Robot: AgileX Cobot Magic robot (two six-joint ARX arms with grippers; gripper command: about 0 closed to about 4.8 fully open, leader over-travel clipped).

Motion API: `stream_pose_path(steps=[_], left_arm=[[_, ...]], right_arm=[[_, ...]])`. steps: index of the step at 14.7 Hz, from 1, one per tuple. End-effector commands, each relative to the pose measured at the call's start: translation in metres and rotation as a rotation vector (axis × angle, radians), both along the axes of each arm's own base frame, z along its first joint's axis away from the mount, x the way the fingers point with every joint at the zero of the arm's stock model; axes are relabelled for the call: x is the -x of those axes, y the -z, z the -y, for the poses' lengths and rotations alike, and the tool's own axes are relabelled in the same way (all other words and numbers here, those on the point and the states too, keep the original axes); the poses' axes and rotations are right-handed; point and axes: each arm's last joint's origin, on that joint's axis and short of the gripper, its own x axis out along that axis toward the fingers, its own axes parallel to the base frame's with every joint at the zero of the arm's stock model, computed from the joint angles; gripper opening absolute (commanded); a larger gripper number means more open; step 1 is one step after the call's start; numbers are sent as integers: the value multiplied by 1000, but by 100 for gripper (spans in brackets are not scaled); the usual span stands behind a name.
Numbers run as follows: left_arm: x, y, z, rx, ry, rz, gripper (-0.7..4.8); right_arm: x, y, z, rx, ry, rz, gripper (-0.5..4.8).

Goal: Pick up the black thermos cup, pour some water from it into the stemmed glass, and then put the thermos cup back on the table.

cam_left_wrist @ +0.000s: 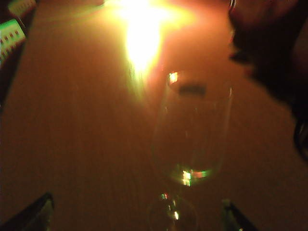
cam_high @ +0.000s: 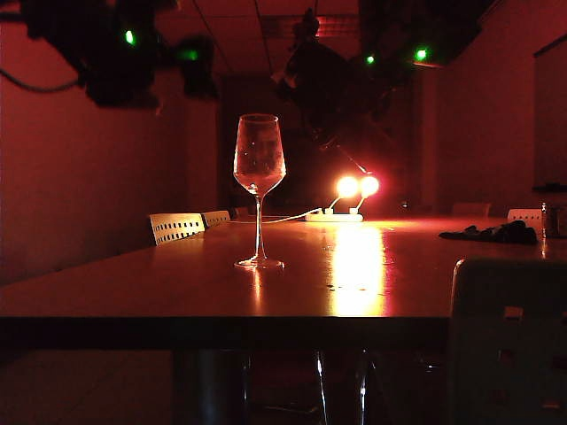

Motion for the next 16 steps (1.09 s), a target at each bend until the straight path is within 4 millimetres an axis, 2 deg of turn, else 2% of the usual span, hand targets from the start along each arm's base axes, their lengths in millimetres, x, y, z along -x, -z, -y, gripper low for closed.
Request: stream_pose_path(steps=[1,6,9,16], left_arm=[[-3,1,2,4,9,10,479],[-6,-4,3,10,12,23,479],[-6,1,3,-9,11,-28,479],[-5,3,3,-14,10,-61,479]], right_arm=[[5,-28,0,-15,-10,159,81],[6,-30,0,45,-24,201,81],[5,-31,0,93,-21,229,81],[-7,-20,6,162,3,285,81]])
